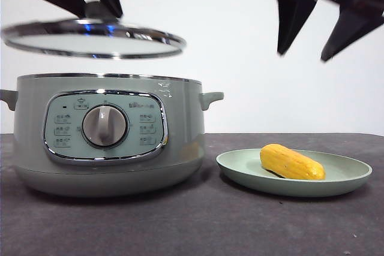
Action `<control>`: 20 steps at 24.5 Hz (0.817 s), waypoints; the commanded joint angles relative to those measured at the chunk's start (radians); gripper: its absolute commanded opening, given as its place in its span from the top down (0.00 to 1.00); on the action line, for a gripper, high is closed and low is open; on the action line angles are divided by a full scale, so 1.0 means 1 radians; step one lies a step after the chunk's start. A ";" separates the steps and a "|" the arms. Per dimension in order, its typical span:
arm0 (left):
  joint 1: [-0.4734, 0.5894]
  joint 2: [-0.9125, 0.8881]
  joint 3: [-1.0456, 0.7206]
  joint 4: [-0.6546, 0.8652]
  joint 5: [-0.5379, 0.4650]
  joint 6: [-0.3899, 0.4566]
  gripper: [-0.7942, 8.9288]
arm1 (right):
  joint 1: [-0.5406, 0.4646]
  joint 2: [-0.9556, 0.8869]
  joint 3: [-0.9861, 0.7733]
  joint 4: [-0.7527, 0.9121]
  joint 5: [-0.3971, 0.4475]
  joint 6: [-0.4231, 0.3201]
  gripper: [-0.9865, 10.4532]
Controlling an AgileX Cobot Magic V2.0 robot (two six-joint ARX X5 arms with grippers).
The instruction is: Take the corn out from the steamer,put the corn on the plate,close the lid
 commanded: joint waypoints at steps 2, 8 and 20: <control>-0.016 0.050 0.006 0.043 0.005 -0.013 0.93 | 0.000 -0.052 -0.005 -0.012 0.002 0.007 0.58; -0.048 0.133 0.006 0.041 0.020 -0.013 0.93 | 0.000 -0.081 -0.005 -0.030 0.003 0.007 0.58; -0.039 0.129 0.047 -0.113 0.018 0.026 0.93 | 0.000 -0.081 -0.005 -0.037 0.003 0.006 0.58</control>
